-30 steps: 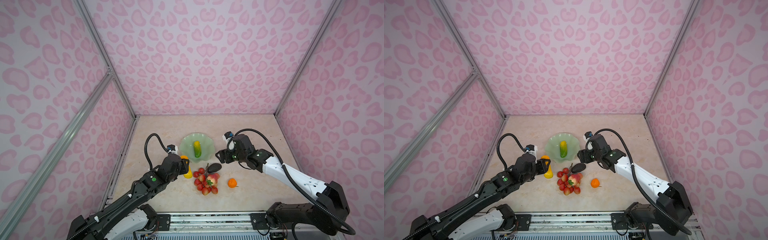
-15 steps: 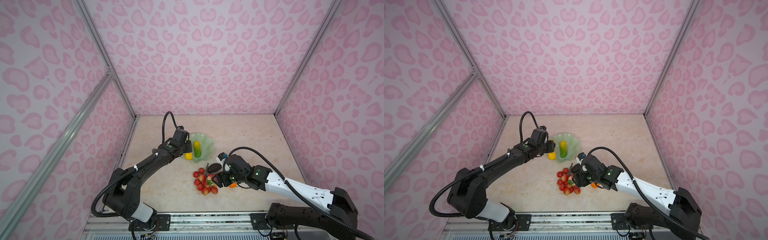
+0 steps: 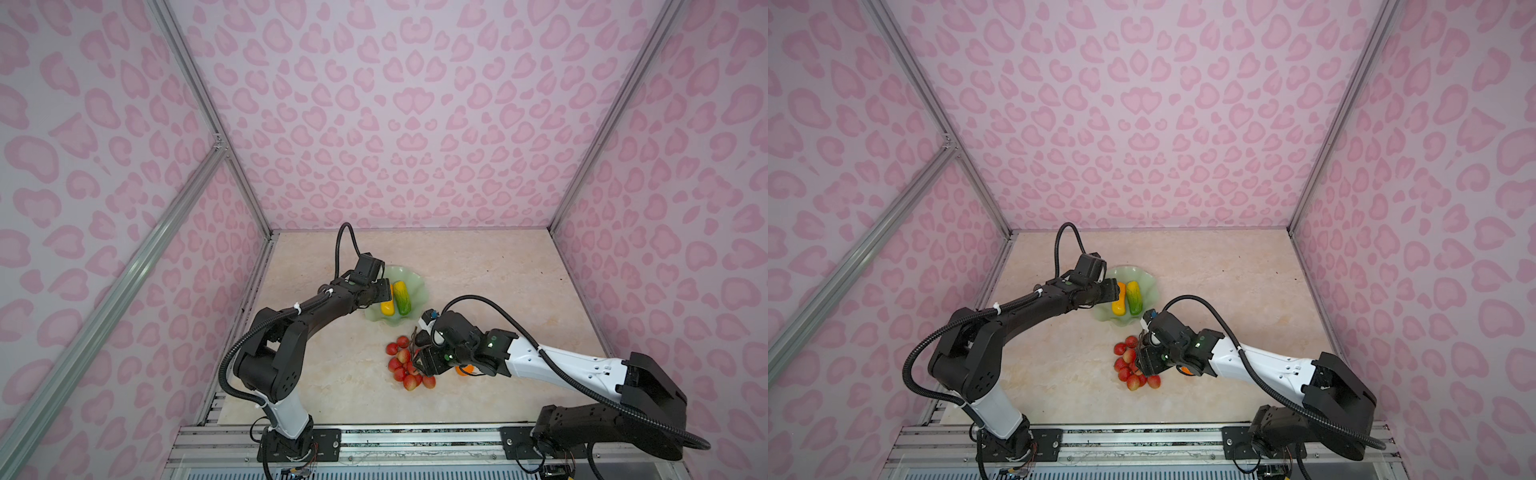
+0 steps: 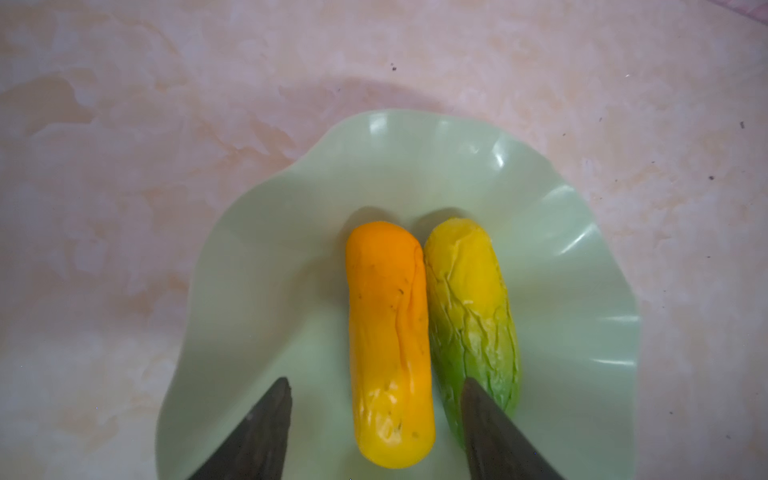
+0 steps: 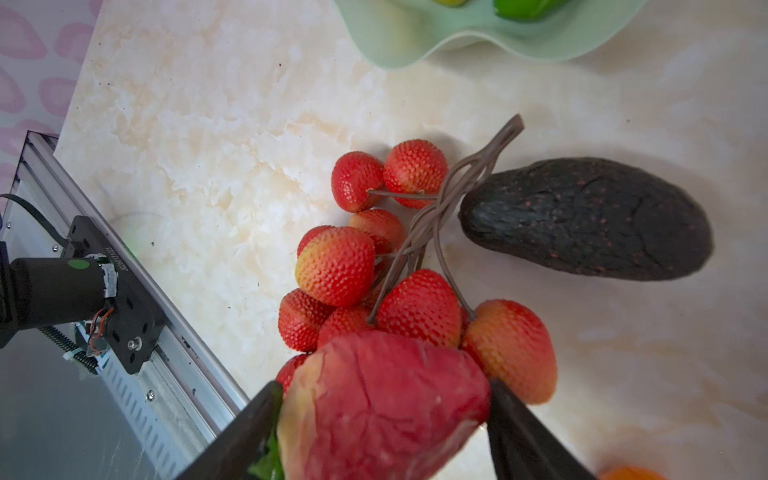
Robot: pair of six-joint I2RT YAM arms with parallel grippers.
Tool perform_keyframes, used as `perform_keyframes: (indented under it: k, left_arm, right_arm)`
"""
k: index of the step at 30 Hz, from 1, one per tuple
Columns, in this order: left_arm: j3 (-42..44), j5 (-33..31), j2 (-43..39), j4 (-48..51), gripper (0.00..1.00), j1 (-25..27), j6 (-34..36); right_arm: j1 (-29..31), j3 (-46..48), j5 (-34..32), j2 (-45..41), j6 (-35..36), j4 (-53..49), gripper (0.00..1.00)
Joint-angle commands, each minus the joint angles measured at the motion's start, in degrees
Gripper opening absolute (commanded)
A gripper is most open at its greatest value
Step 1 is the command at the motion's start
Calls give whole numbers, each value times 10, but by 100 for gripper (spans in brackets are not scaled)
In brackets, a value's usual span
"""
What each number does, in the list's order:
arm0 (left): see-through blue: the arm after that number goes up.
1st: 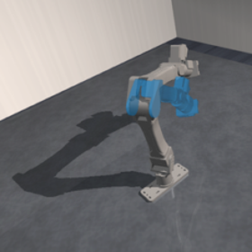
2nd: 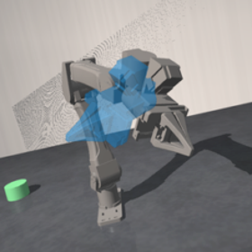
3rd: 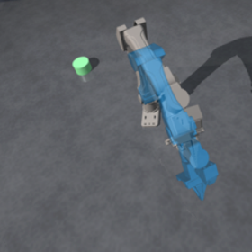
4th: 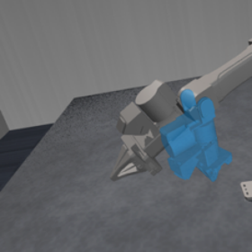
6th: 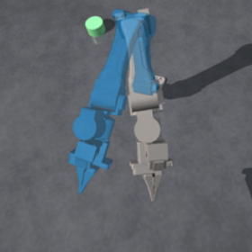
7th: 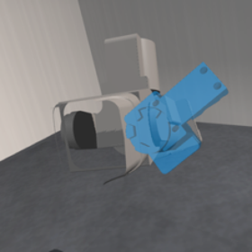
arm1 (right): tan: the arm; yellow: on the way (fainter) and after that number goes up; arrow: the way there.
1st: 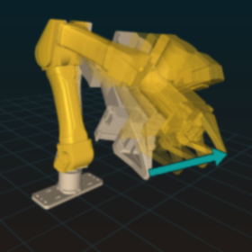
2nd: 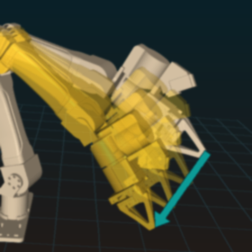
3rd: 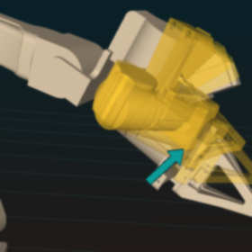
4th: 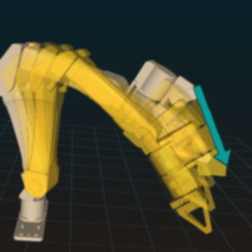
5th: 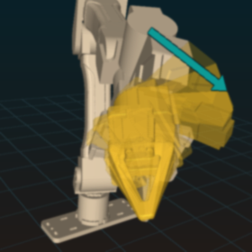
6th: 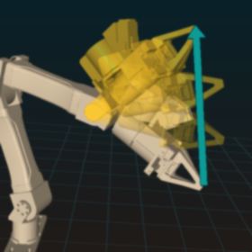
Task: Place and organize the fake fruits in the fruit bowl
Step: 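Place the mango in the bowl with the left gripper while the right grasps the peach, then lower the red peach into the bowl with the right gripper and release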
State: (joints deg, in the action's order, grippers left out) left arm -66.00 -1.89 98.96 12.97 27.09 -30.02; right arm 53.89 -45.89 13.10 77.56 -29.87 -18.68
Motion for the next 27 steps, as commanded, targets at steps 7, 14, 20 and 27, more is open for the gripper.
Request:
perform_keyframes:
  k: [7,14,20,27]
  left_arm:
    - [-12,-36,-119,-19,70,-10,-6]
    - [71,-145,-291,-46,77,-13,-9]
    - [190,-194,-422,-43,80,-13,-32]
    - [316,-183,-548,-7,81,-13,-100]
  right_arm:
    - [0,-6,-8,13,3,1,49]
    - [0,-37,-20,-5,17,-22,36]
    - [-7,-102,-83,-10,66,-43,35]
    - [-83,-214,-108,116,138,-16,35]
